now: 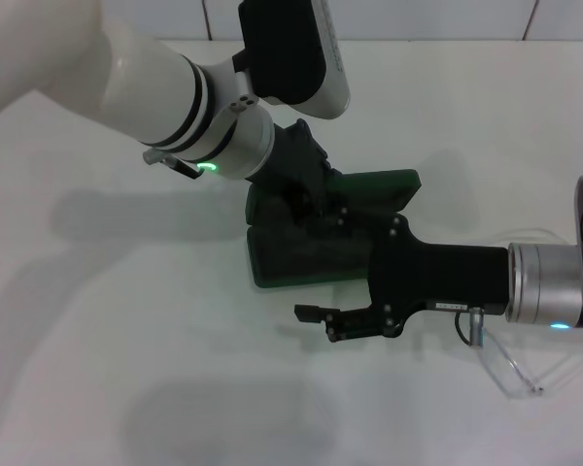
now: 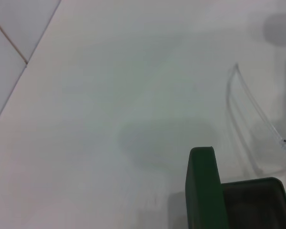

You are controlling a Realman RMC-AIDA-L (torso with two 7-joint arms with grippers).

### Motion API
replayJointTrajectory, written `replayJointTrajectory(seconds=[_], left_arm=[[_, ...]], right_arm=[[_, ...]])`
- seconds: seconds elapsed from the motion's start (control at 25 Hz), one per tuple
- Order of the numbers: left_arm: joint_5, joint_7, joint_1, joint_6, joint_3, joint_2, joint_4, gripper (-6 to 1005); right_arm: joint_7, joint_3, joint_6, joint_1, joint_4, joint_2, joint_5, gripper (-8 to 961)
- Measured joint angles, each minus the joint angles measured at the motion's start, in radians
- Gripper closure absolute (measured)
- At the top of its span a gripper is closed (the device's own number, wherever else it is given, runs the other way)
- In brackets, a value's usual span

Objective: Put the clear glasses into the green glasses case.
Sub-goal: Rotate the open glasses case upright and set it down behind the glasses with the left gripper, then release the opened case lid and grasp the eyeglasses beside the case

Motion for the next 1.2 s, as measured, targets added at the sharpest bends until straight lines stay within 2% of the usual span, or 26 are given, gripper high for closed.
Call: replayJointTrajectory(seconds=[0.4,0.68,0.84,0.96,1.04,1.16,1.2], left_arm=[[0.009,-0.027,0.003,0.002,0.002,0.003,0.033,743],[-0.004,-0.043,0.082,0.007,-0.014,0.002,0.163,625],[-0.061,-0.037,0.182,0.003,0.012,0.002,0.285,544],[-0.143,0.022,0.293,-0.017,0.005,0.005,0.368,482],[-0.341,0.116,0.397,-0.041,-0.008,0.002,0.409,442],[-0.527,0.267,0.543,-0.091,-0.032,0.002,0.428,383],[-0.596,0.33,0.591,-0.1,-0.038,0.002,0.428,365]], right_arm=[[0.001,0.001,0.001,-0.003,0.0,0.0,-0.002,85],[0.003,0.007,0.02,-0.004,-0.004,0.0,-0.002,84],[0.054,0.005,0.036,0.0,-0.021,-0.007,-0.006,85],[0.144,0.002,0.035,0.007,-0.07,-0.03,-0.047,86],[0.265,0.008,0.084,0.0,-0.166,-0.061,-0.129,87],[0.536,0.03,0.146,-0.035,-0.395,-0.111,-0.313,91],[0.633,0.051,0.158,-0.05,-0.478,-0.121,-0.386,93]])
